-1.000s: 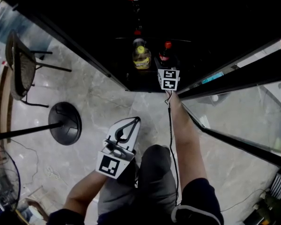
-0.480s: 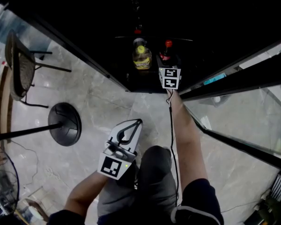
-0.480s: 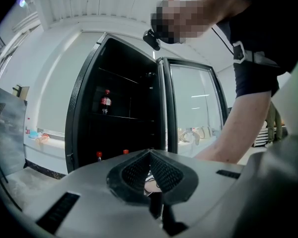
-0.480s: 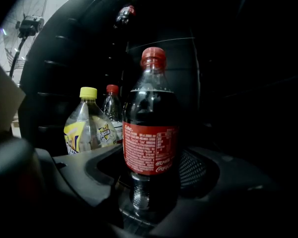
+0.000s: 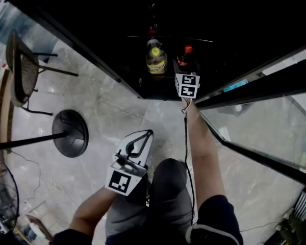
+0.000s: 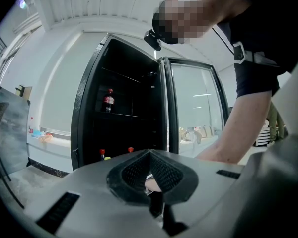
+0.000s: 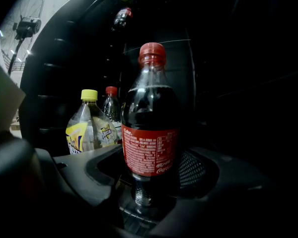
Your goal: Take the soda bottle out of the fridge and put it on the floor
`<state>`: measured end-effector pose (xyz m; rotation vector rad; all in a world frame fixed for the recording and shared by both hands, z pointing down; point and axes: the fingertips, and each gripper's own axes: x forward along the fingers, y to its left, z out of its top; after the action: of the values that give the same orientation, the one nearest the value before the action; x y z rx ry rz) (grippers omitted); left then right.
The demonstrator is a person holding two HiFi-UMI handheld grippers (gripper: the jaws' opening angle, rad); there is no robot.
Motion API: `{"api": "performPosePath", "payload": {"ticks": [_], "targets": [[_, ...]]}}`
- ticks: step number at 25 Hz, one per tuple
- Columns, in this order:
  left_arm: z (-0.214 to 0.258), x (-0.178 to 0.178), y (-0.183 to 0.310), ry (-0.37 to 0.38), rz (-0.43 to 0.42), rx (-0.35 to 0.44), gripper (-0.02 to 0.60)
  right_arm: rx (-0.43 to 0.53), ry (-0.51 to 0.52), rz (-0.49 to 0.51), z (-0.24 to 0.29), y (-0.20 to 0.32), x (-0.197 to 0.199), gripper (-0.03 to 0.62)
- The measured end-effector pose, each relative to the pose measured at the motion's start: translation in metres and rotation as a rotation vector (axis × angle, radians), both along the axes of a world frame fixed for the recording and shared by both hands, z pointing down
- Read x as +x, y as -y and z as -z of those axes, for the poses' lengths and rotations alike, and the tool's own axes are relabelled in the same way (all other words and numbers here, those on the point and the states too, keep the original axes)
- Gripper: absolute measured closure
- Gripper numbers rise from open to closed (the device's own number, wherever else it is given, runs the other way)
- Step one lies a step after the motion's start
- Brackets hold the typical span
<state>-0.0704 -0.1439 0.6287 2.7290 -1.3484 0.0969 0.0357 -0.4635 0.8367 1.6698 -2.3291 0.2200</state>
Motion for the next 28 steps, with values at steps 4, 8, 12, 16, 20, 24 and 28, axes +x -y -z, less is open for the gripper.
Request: {"api": "performPosePath", "payload": {"ticks": [4,8,12,16,20,24,28], "targets": [[0.001,-0.003,0.0,-0.003,0.009,0.009,0.557,0.002,-0.009,-0.014,0.001,-0.003,0.0,0.276],[-0.003,-0.007,-0.001,0.006,0.016,0.002,0.557,0.003,0.006,-0.012,0.003,-0.009,0.0,0.277],[0.0,-0.012,-0.001,0.009,0.025,0.005,0.557,-0.001,0.012,-0.015,0.004,-0.022,0.001,0.278],[0.003,-0.012,-0.003,0.014,0.018,0.011,0.557,0.027,0.009,0.027,0.015,-0.038,-0.002,0.278],[0.005,-0.015,-0.003,0.006,0.03,0.011,0.557,0.056,-0.002,0.087,0.029,-0.059,-0.012,0.278],[0.002,-0.016,-0.003,0.01,0.034,0.004,0.557,0.068,0.019,0.131,0.036,-0.086,-0.016,0.278],[-0.005,-0.016,0.002,0.013,0.044,0.005,0.557,0.063,0.048,0.172,0.036,-0.11,-0.017,0.278]]}}
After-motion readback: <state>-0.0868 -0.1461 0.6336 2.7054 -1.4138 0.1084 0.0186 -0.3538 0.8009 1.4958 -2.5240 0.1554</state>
